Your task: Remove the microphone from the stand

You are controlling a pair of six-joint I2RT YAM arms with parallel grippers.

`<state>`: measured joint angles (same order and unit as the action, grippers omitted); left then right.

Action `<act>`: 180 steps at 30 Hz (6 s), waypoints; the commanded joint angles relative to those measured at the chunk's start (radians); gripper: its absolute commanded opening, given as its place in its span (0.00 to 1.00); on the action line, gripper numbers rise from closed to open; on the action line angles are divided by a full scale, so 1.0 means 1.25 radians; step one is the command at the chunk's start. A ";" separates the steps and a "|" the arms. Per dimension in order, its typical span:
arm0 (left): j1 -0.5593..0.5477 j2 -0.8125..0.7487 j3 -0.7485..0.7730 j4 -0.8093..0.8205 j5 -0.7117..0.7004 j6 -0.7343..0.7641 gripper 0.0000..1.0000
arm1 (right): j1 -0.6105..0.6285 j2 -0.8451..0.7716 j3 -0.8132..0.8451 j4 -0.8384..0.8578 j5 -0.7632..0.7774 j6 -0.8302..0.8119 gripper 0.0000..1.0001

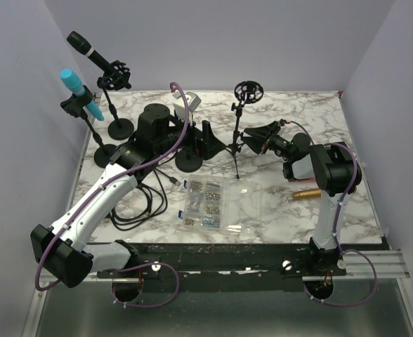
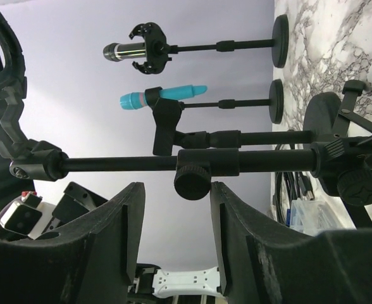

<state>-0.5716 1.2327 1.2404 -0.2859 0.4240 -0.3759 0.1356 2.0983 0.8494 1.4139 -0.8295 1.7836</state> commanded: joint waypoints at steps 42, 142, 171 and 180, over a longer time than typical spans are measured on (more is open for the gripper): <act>-0.003 -0.011 0.004 0.008 0.030 -0.010 0.99 | 0.007 -0.037 0.063 -0.252 -0.047 -0.264 0.12; -0.003 -0.121 0.085 -0.120 -0.163 0.099 0.98 | 0.134 -0.367 0.088 -0.931 0.369 -0.945 0.81; -0.003 -0.202 -0.073 -0.025 -0.164 0.124 0.99 | 0.011 0.069 0.307 -0.310 -0.272 -0.278 0.50; -0.004 -0.185 -0.069 -0.027 -0.154 0.120 0.98 | -0.015 0.075 0.303 -0.333 -0.298 -0.302 0.54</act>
<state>-0.5716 0.9928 1.1542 -0.3378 0.2142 -0.2249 0.1268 2.1769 1.2129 0.9768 -1.1507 1.4136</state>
